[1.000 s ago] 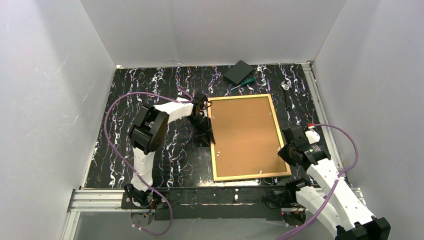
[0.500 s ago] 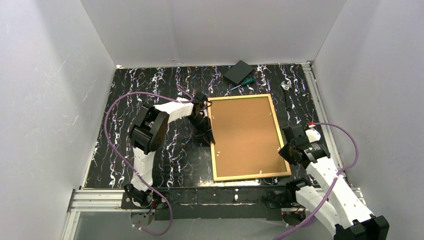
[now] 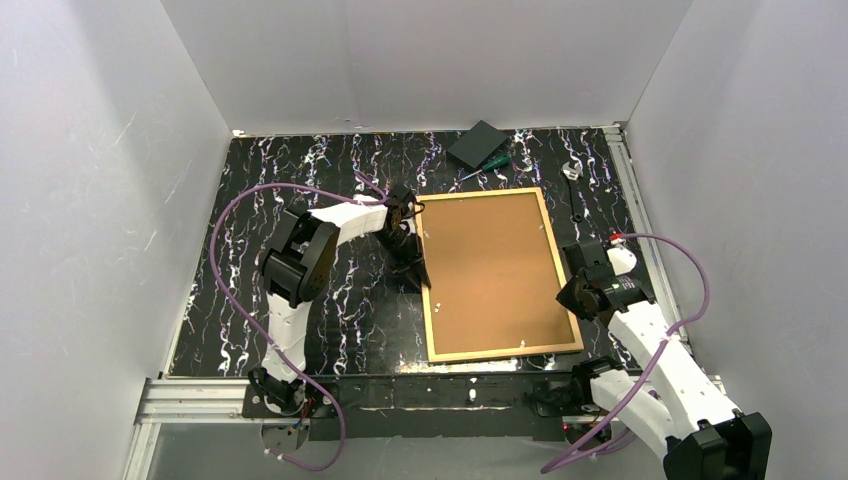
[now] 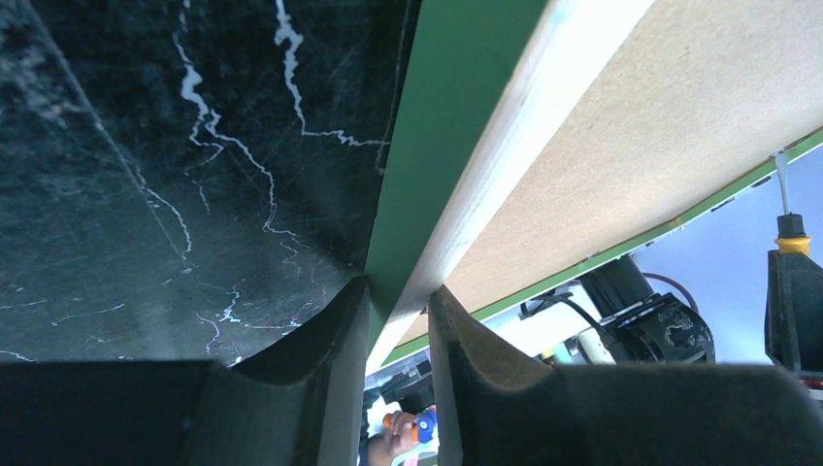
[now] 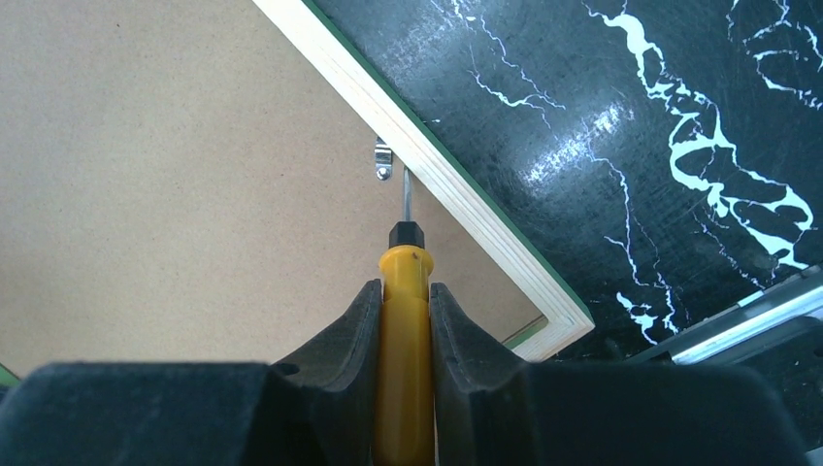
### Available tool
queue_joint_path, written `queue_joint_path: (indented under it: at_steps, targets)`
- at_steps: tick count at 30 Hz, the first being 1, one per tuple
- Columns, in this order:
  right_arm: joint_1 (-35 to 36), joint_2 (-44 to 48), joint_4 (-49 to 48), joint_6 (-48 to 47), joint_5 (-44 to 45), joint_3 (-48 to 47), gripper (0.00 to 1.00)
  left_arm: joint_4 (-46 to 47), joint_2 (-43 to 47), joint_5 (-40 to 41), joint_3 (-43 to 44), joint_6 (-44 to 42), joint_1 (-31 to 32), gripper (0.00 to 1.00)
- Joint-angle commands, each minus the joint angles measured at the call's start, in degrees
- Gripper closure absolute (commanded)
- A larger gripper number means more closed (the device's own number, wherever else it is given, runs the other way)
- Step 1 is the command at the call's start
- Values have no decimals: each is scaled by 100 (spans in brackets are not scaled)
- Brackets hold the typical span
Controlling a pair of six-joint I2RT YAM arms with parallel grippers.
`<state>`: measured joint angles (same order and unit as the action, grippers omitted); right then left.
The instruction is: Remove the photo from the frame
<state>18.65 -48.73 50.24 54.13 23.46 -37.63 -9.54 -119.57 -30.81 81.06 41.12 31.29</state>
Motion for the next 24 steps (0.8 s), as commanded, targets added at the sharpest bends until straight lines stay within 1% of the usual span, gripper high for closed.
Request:
queue_joint_path:
  at_steps: [1,7,10,13,19,24]
  targets:
    - [-64,-85,-552,-306,0,67,99,-741,-177,33,-48,1,26,100]
    - [-63,91,-1090,-704,-107,227,99,-742,-211,-2,-36,23,26,100]
    - [-64,14,-1135,-793,-81,227,99,-741,-208,-11,-32,18,26,100]
    - [-61,-14,-1268,-852,-347,233,99,-742,-211,-11,-29,23,26,100]
    - [-59,261,-1278,-1022,-608,97,99,-742,-183,-13,-27,24,31,100]
    - [-70,468,-1173,-1169,-424,-195,99,-725,-184,-31,-37,44,26,100]
